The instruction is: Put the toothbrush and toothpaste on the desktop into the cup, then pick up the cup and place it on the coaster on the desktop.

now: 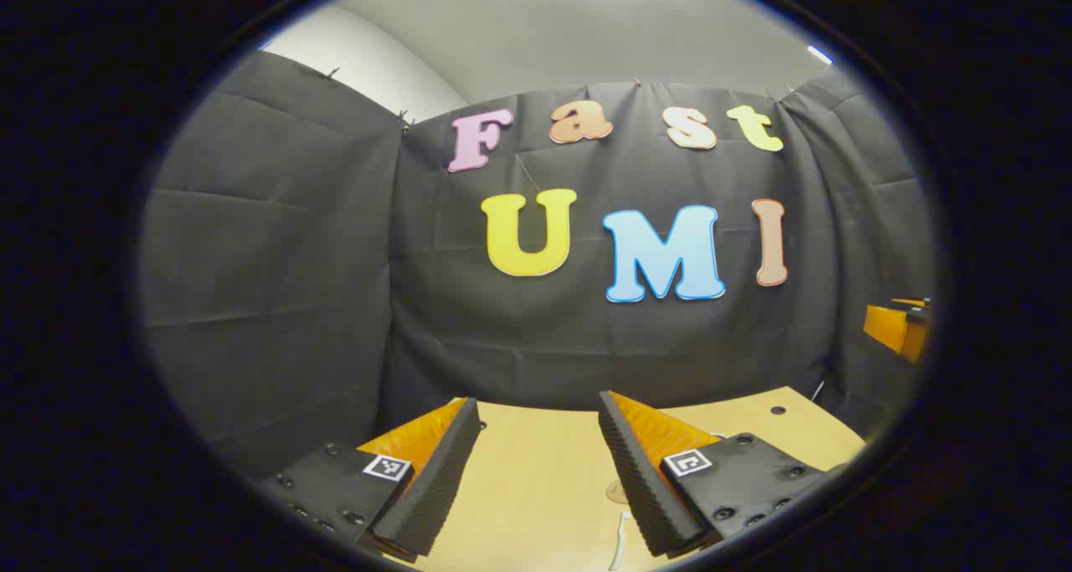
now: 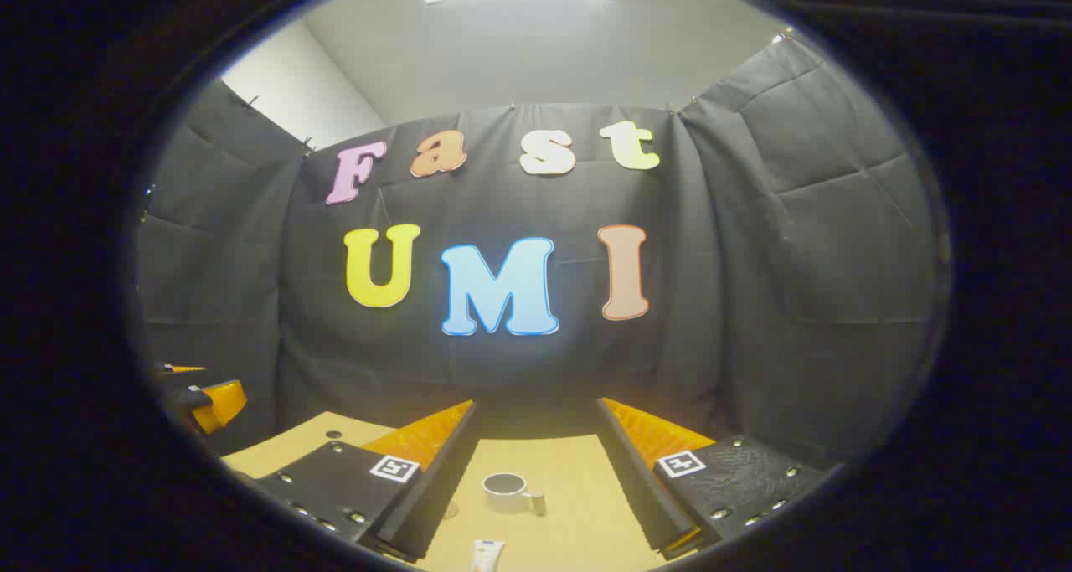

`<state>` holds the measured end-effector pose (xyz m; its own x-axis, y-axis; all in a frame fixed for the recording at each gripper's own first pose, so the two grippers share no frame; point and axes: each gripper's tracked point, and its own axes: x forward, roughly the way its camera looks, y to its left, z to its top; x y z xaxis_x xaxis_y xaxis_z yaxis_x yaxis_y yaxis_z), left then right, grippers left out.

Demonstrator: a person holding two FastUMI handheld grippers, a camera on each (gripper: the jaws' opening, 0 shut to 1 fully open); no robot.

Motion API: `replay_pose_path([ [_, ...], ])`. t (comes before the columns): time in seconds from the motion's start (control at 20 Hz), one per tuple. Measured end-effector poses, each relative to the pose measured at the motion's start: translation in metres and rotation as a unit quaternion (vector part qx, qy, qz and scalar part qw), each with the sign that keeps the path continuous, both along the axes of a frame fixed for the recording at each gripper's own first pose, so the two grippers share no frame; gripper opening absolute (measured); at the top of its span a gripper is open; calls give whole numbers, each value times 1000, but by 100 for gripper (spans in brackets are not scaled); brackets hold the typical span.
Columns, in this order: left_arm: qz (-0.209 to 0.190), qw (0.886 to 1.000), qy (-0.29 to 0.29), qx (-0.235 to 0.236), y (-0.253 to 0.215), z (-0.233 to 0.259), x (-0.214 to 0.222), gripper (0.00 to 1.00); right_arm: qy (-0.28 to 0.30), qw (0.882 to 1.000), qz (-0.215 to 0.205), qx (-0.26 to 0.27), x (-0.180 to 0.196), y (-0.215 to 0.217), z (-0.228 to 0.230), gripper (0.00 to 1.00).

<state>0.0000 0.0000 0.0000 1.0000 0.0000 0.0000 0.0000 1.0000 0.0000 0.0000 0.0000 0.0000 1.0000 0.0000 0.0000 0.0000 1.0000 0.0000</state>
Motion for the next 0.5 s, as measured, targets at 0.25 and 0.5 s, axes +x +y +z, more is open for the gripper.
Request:
replay_pose_path([
  [0.25,-3,1000,-29,5,-12,17,3,93,21,1000,9,15,-5,0,-16,88],
  [0.5,-40,999,-6,-4,-36,0,12,93,50,998,22,24,-1,4,-33,88],
])
